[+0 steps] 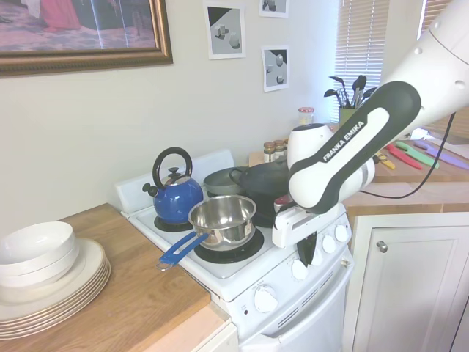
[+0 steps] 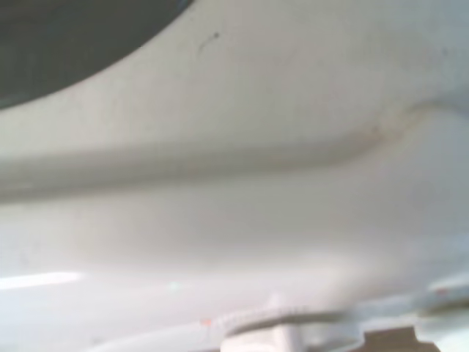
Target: Turn on the stove on the bottom left
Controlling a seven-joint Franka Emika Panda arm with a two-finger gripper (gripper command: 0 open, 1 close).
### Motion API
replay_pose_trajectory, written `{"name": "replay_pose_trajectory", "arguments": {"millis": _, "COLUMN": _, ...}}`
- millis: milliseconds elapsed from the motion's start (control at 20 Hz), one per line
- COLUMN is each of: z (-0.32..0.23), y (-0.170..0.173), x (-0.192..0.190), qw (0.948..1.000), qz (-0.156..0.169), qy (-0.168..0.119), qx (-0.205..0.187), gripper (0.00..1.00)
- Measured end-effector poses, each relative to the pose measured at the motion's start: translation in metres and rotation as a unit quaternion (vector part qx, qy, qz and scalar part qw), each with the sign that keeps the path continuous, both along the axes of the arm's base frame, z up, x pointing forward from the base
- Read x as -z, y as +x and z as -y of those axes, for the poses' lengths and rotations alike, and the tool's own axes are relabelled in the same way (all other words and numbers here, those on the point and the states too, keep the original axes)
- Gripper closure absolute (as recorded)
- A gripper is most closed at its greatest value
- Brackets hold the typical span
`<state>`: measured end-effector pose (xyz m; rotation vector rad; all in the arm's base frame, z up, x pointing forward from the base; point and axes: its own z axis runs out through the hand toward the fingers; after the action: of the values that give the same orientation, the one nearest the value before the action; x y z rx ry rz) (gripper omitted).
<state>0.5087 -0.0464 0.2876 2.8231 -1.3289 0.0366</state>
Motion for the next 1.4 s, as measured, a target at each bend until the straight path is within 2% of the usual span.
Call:
{"name": "replay_pose_trajectory", "arguments": {"millis": 750, "z": -0.023, "y": 0.005, "x": -0.013, "qw": 0.9998, "qz": 0.012, "qy": -0.008, "qx": -0.011, "gripper": 1.0}}
{"name": "replay_pose_trajectory", "arguments": {"millis": 1400, "z": -0.03, "y": 0.005, "x": -0.002, "qw": 0.9999, "qz": 0.001, "qy": -0.008, "qx": -0.013, "gripper": 1.0}}
